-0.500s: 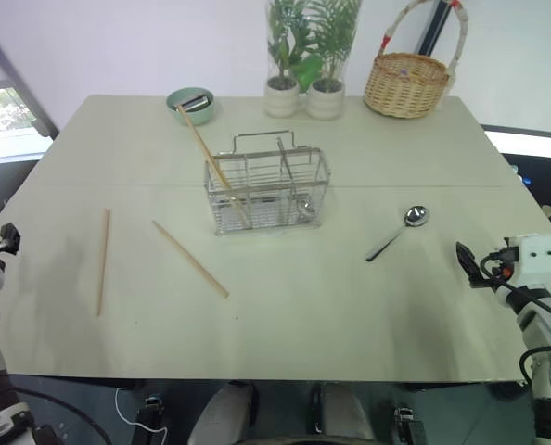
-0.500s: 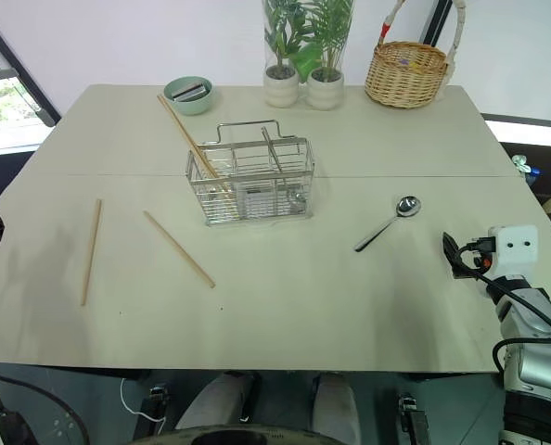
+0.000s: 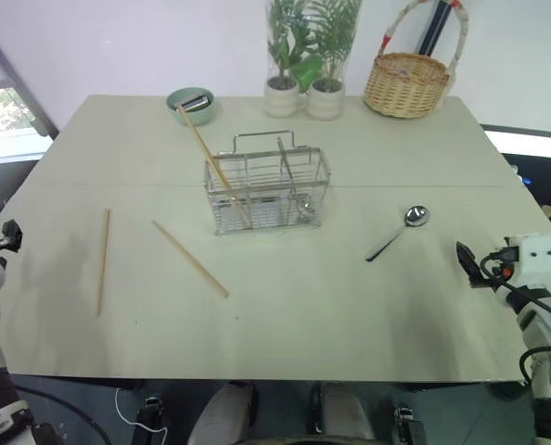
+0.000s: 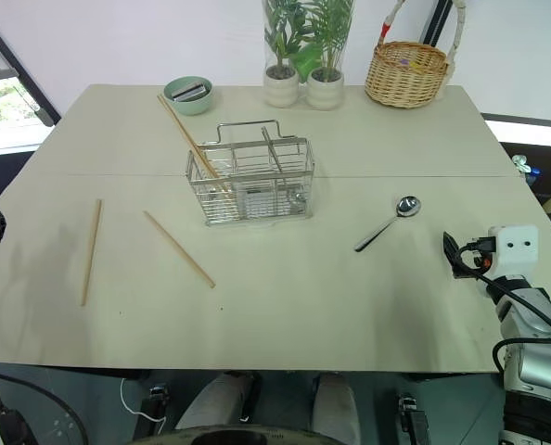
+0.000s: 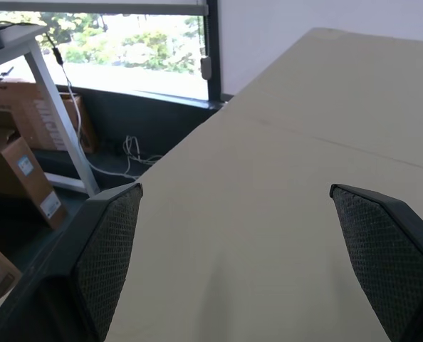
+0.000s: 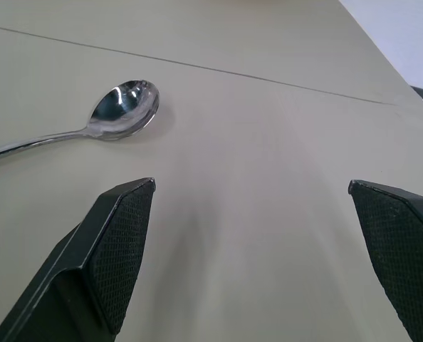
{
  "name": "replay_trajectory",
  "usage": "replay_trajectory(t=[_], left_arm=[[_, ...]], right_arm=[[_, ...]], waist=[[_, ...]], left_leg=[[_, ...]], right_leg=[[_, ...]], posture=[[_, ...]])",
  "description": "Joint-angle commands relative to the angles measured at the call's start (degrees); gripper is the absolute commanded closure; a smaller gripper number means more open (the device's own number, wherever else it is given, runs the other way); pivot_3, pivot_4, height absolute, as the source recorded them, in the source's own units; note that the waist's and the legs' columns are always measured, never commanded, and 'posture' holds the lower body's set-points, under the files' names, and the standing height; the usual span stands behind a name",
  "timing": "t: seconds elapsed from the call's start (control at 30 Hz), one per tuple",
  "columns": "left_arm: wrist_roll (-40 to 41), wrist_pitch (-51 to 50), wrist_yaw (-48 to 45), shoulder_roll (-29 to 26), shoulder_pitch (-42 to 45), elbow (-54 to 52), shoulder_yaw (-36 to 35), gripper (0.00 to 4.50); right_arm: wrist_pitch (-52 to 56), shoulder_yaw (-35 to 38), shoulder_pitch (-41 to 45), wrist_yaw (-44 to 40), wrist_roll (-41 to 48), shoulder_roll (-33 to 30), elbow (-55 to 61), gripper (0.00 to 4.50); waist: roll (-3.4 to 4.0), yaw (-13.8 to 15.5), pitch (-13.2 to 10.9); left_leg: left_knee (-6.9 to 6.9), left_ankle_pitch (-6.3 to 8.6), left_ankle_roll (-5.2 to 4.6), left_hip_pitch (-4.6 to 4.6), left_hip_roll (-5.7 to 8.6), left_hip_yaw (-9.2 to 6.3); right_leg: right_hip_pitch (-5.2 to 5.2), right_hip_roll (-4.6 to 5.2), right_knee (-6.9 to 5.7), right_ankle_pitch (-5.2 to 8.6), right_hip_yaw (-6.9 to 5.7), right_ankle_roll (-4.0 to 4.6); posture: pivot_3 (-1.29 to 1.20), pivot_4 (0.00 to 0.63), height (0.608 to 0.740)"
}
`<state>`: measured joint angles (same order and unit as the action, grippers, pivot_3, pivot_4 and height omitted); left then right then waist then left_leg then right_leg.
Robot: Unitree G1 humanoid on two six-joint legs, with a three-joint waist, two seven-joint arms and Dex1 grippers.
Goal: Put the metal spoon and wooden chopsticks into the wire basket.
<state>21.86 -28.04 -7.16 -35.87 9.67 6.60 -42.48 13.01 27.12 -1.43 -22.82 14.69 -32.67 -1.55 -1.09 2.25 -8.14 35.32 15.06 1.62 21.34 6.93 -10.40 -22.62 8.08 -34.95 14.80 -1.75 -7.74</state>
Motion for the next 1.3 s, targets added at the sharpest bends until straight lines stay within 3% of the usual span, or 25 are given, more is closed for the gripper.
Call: replay_trajectory(t=[0.03,0.27,0.43,0.7,0.93,1.13,1.3], left_arm=[[-0.22,0.60,0.14,-1.80,0.45,-1.83,-0.62,0.05],[0.68,-0.19,-1.15,-2.41,0.66,-2.56,-0.45,0.05],[7.37,-5.30,-11.36,-6.14,2.49,-6.41,2.36,0.05],[23.08,-16.89,-32.65,-16.63,2.53,-22.74,9.10,0.05],[27.75,-19.26,-47.62,-24.11,6.59,-30.87,22.72,0.05],[24.01,-19.21,-51.46,-20.60,17.89,-28.72,38.14,0.05],[18.86,-19.15,-50.59,-15.47,24.92,-24.32,46.06,0.05]], right_arm=[[-1.29,0.49,0.83,0.25,0.12,-0.27,0.18,0.00],[-1.96,0.28,1.73,-0.61,-0.34,-1.46,-0.80,0.00],[-4.02,-1.30,5.64,-5.96,-0.85,-6.53,-3.01,0.00],[-11.80,-11.50,18.48,-25.21,-2.69,-19.20,-9.85,0.00],[-26.12,-25.98,37.60,-43.24,-9.83,-22.86,-25.27,0.00],[-37.36,-37.78,57.27,-54.53,-18.92,-17.92,-46.14,0.00],[-45.68,-45.84,67.49,-54.74,-28.79,-12.98,-60.10,0.00]], waist=[[0.00,0.00,0.00],[-0.01,-0.02,0.00],[0.04,-0.11,-0.03],[0.16,-0.73,-0.13],[0.46,-2.51,-0.47],[0.40,-3.44,-0.75],[0.23,-3.38,-0.86]], left_leg=[[0.00,0.00,0.00,0.00,0.00,0.00],[0.00,0.00,0.00,0.00,0.00,0.00],[0.01,0.00,0.00,-0.01,-0.01,0.04],[-0.05,-0.09,-0.13,0.00,-0.15,0.29],[-0.13,-0.11,-0.15,0.01,-0.55,0.55],[-0.15,-0.18,-0.07,-0.04,-0.71,0.69],[-0.23,-0.35,0.22,-0.03,-0.78,0.66]], right_leg=[[0.00,0.00,0.00,0.00,0.00,0.00],[0.00,0.00,0.00,0.00,0.00,0.00],[0.00,-0.01,-0.01,0.01,0.01,0.02],[-0.04,-0.02,0.04,0.02,0.05,0.15],[0.10,-0.39,0.72,-0.34,0.06,0.65],[0.09,-0.51,0.78,-0.60,0.07,0.59],[0.04,-0.71,0.73,-0.65,0.08,0.60]], posture=[[0.00,0.150,0.700],[0.00,0.150,0.700],[0.00,0.150,0.700],[0.00,0.150,0.700],[0.00,0.150,0.700],[0.00,0.150,0.700],[0.00,0.150,0.700]])
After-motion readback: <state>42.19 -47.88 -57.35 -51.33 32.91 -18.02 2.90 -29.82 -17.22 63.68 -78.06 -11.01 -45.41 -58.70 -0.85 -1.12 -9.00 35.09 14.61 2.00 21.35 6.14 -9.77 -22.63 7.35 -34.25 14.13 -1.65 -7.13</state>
